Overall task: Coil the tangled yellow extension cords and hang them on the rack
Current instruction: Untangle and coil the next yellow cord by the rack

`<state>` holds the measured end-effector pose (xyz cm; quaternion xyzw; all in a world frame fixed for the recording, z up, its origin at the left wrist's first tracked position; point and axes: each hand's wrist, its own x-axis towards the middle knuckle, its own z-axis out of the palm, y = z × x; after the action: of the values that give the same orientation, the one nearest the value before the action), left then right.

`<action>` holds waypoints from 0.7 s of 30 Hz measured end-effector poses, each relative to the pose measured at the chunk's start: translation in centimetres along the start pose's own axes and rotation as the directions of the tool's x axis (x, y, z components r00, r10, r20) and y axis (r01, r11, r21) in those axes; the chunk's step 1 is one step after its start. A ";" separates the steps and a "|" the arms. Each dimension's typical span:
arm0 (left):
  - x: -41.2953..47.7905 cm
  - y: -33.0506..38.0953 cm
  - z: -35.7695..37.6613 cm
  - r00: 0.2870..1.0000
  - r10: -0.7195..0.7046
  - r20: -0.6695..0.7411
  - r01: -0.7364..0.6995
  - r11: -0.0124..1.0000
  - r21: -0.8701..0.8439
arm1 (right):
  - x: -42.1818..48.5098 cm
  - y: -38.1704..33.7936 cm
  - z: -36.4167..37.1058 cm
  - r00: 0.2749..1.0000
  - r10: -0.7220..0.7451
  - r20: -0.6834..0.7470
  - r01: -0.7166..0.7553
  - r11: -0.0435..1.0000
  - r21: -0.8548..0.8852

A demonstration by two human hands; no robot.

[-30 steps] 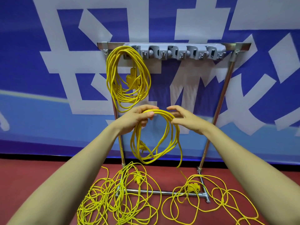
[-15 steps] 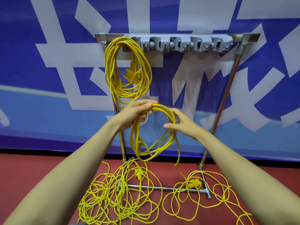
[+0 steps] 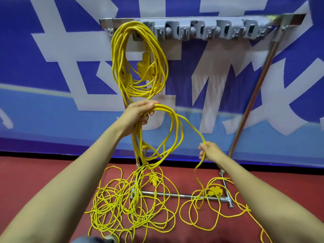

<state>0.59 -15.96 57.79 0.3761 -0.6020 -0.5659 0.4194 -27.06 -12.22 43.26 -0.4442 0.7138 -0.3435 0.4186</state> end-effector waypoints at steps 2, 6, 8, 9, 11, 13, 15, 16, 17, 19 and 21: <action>0.2 -1.2 0.3 0.998 -0.039 -0.041 0.043 0.994 0.105 | 1.0 -1.3 -1.2 0.984 -0.028 -0.175 0.032 0.999 0.019; 0.3 -3.1 1.0 0.994 -0.087 -0.060 0.101 0.948 0.301 | 0.7 -5.5 -2.7 0.921 -0.246 -0.303 0.214 0.968 -0.134; 0.3 -3.9 1.4 0.992 -0.117 -0.037 0.123 0.912 0.392 | -0.1 -7.6 -2.4 0.913 -0.338 -0.226 0.291 0.931 -0.219; 0.3 -4.1 1.7 0.991 -0.133 -0.024 0.130 0.895 0.427 | -0.6 -8.5 -2.1 0.917 -0.369 -0.153 0.328 0.913 -0.242; 0.2 -4.6 2.4 0.989 -0.150 0.013 0.125 0.867 0.482 | -2.1 -10.0 -1.1 0.891 -0.453 0.036 0.443 0.847 -0.295; 0.0 -4.9 3.0 0.986 -0.157 0.060 0.105 0.856 0.505 | -3.7 -11.4 0.0 0.813 -0.514 0.274 0.582 0.716 -0.384; -0.2 -4.9 3.4 0.984 -0.153 0.093 0.093 0.878 0.470 | -5.0 -12.8 0.8 0.729 -0.515 0.451 0.684 0.557 -0.470; -0.3 -4.8 3.5 0.985 -0.144 0.099 0.085 0.888 0.452 | -5.4 -13.2 1.1 0.701 -0.529 0.478 0.713 0.515 -0.475; -0.3 -4.6 3.6 0.986 -0.131 0.099 0.074 0.894 0.442 | -5.5 -13.4 1.2 0.692 -0.555 0.463 0.722 0.523 -0.453; -0.5 -4.1 3.7 0.989 -0.119 0.089 0.070 0.902 0.426 | -5.5 -13.2 1.0 0.731 -0.581 0.359 0.680 0.667 -0.305; -0.7 -3.4 3.9 0.988 -0.126 0.094 0.080 0.917 0.390 | -5.4 -12.7 0.5 0.756 -0.583 0.298 0.644 0.743 -0.180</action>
<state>-2.87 -14.17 54.32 0.4485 -0.7043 -0.4790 0.2710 -20.85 -12.05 55.61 -0.7437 0.5151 -0.3094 0.2931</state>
